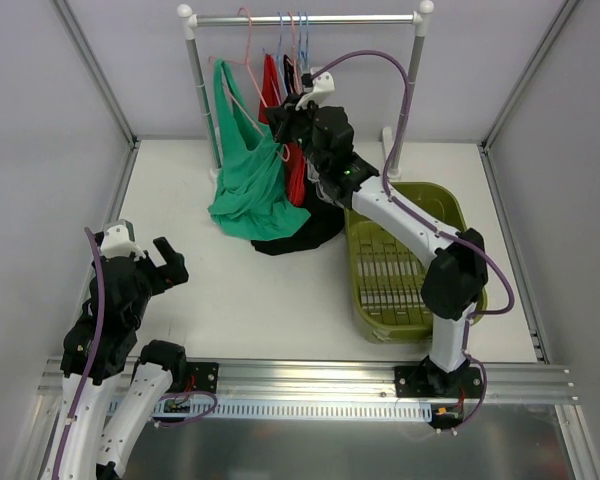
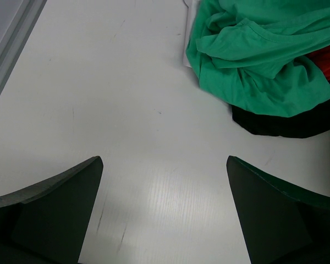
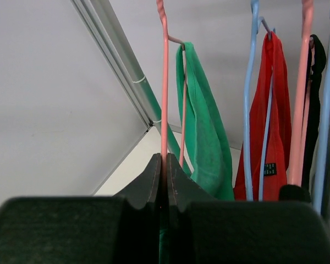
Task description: Remove the tank top from the hanger
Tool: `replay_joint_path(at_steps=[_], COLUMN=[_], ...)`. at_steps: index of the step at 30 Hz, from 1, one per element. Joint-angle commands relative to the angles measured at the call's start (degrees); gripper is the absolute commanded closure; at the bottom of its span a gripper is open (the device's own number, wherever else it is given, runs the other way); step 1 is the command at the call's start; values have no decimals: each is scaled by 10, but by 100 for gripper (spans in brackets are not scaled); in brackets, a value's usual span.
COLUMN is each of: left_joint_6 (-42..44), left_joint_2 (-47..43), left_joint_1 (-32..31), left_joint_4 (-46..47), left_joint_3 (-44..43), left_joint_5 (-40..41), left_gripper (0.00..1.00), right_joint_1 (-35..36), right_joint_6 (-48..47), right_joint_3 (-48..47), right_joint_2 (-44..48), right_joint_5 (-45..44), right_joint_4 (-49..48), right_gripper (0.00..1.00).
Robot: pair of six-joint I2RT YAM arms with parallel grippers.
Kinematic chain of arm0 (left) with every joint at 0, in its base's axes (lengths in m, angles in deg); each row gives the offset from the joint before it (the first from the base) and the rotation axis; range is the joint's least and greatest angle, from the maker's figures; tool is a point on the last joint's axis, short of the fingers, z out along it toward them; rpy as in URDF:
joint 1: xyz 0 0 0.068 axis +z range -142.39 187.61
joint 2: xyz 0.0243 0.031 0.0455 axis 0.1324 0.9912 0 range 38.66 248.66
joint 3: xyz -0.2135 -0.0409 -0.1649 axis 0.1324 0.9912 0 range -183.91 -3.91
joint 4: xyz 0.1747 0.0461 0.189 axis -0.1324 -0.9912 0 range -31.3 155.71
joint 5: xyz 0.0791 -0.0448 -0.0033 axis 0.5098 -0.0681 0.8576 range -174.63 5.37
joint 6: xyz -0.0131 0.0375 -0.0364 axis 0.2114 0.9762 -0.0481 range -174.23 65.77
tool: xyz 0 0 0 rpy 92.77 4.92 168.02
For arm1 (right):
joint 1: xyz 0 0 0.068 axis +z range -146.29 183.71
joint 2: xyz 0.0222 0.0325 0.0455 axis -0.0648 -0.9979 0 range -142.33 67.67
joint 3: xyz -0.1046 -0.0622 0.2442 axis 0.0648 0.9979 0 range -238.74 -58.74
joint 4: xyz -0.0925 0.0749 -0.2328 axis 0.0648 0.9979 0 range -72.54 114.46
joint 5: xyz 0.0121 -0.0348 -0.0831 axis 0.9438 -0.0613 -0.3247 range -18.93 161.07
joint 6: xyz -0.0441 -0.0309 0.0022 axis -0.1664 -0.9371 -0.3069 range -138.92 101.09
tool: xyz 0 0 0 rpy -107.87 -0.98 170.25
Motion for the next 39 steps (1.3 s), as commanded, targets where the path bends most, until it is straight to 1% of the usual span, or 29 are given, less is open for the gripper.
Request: replay_joint_path(at_steps=[1, 13, 22, 25, 34, 39], left_joint_6=[-7, -7, -7, -7, -8, -8], left_joint_2=[-3, -1, -4, -4, -4, -4], left_joint_1=[6, 5, 5, 5, 5, 5], left_joint_4=[16, 16, 16, 16, 15, 14], left_joint_3=[1, 2, 1, 2, 1, 1], left_joint_5=[-3, -2, -1, 1, 2, 3], left_gripper=[1, 1, 1, 1, 2, 1], right_joint_1=[-5, -4, 2, 3, 19, 33], right_joint_6=[9, 8, 10, 13, 10, 14], right_joint_3=[18, 78, 167, 202, 267, 333], right_joint_2=[64, 117, 177, 201, 284, 340], right_joint_5=[10, 31, 27, 34, 55, 56], right_joint_4=[-98, -135, -163, -176, -177, -188], right_gripper=[100, 100, 100, 100, 100, 100])
